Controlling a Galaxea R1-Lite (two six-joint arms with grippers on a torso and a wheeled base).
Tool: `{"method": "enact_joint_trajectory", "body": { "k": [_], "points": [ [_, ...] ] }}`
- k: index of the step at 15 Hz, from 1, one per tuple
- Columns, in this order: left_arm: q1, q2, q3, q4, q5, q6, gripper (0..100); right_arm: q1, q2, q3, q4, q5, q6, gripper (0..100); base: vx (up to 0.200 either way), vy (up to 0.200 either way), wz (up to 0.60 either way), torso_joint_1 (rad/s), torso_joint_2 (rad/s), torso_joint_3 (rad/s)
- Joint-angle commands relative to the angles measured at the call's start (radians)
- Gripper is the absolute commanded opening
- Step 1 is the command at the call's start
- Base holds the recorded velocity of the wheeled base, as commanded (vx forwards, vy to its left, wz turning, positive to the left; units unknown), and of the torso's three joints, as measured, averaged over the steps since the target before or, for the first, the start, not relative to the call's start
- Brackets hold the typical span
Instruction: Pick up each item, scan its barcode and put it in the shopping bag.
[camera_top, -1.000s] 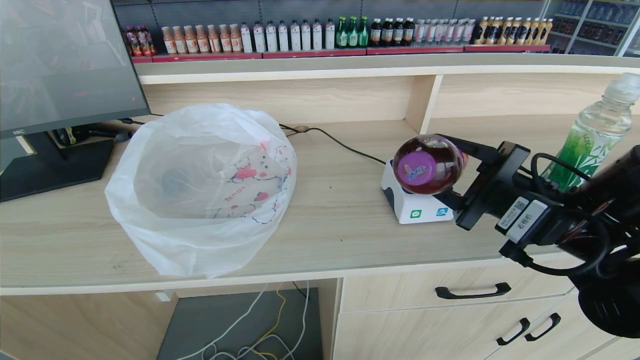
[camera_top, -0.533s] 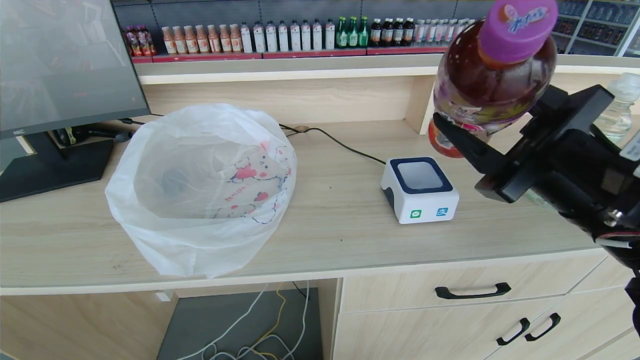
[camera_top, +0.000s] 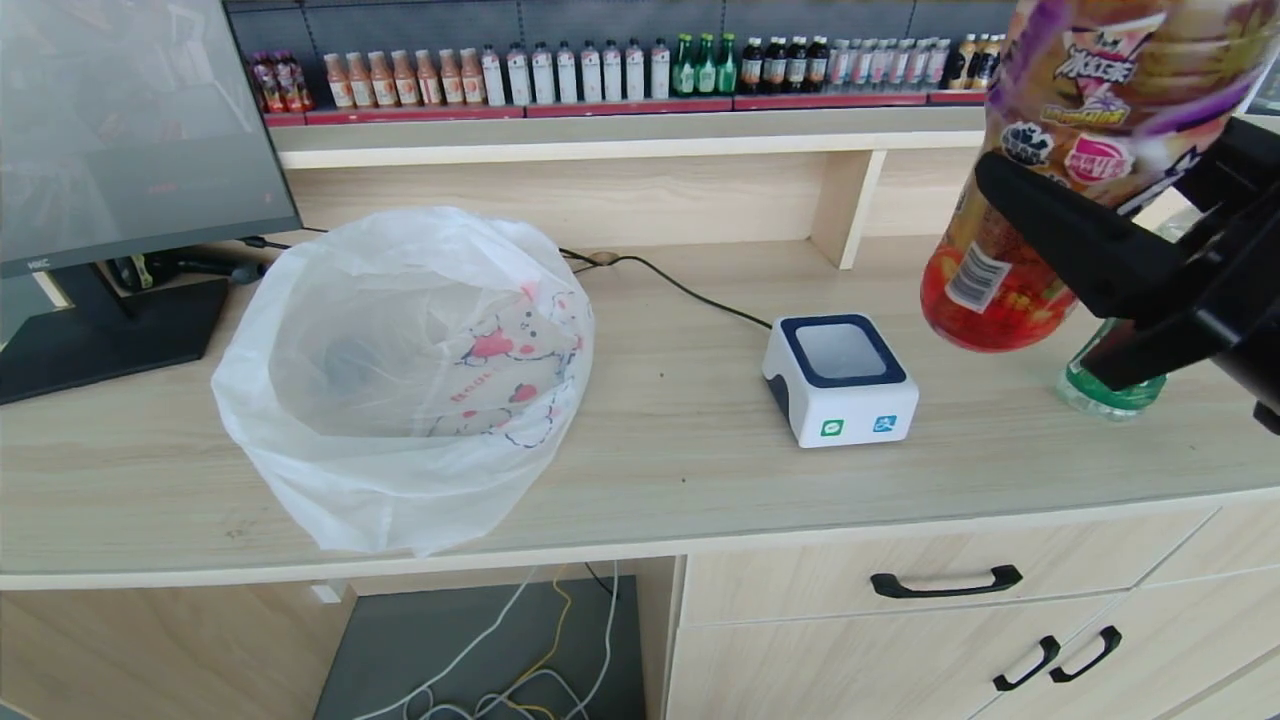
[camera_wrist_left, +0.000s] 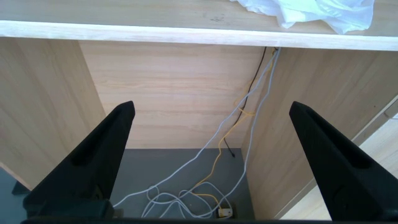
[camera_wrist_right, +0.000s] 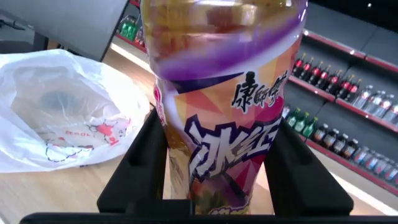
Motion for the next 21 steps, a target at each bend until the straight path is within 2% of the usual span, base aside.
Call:
{"method": "enact_joint_trajectory", "body": {
  "k": [1,3,5,7,10,11,12,15,17,21],
  "points": [
    [0.000,0.000,0.000,0.000,0.000,-0.001,100,-0.005,-0.124,-0.055,0.140,-0.078,0.099,0,0.000,0.000,0.00,0.000,0.00,0.000],
    [0.000,0.000,0.000,0.000,0.000,-0.001,100,-0.021,-0.145,-0.054,0.237,-0.116,0.213,0,0.000,0.000,0.00,0.000,0.00,0.000],
    [0.000,0.000,0.000,0.000,0.000,-0.001,100,-0.038,-0.138,-0.014,0.246,-0.119,0.271,0,0.000,0.000,0.00,0.000,0.00,0.000],
    [0.002,0.000,0.000,0.000,0.000,-0.002,100,-0.097,-0.099,0.006,0.248,-0.120,0.358,0,0.000,0.000,0.00,0.000,0.00,0.000],
    [0.002,0.000,0.000,0.000,0.000,-0.013,100,-0.179,-0.063,-0.023,0.246,-0.165,0.434,0,0.000,0.000,0.00,0.000,0.00,0.000],
    [0.002,0.000,0.000,0.000,0.000,-0.013,100,-0.179,-0.063,-0.023,0.246,-0.165,0.434,0,0.000,0.000,0.00,0.000,0.00,0.000],
    [0.002,0.000,0.000,0.000,0.000,-0.011,100,-0.179,-0.063,-0.006,0.226,-0.229,0.461,0,0.000,0.000,0.00,0.000,0.00,0.000],
    [0.000,0.000,0.000,0.000,0.000,-0.011,100,-0.179,-0.055,0.074,0.139,-0.234,0.444,0,0.000,0.000,0.00,0.000,0.00,0.000],
    [0.002,0.000,0.000,0.000,0.000,-0.011,100,-0.179,-0.053,0.074,0.134,-0.231,0.452,0,0.000,0.000,0.00,0.000,0.00,0.000],
    [0.002,0.000,0.000,0.000,0.000,-0.013,100,-0.179,-0.003,0.048,0.097,-0.208,0.452,0,0.000,0.200,0.00,0.001,0.00,0.002]
  ]
}}
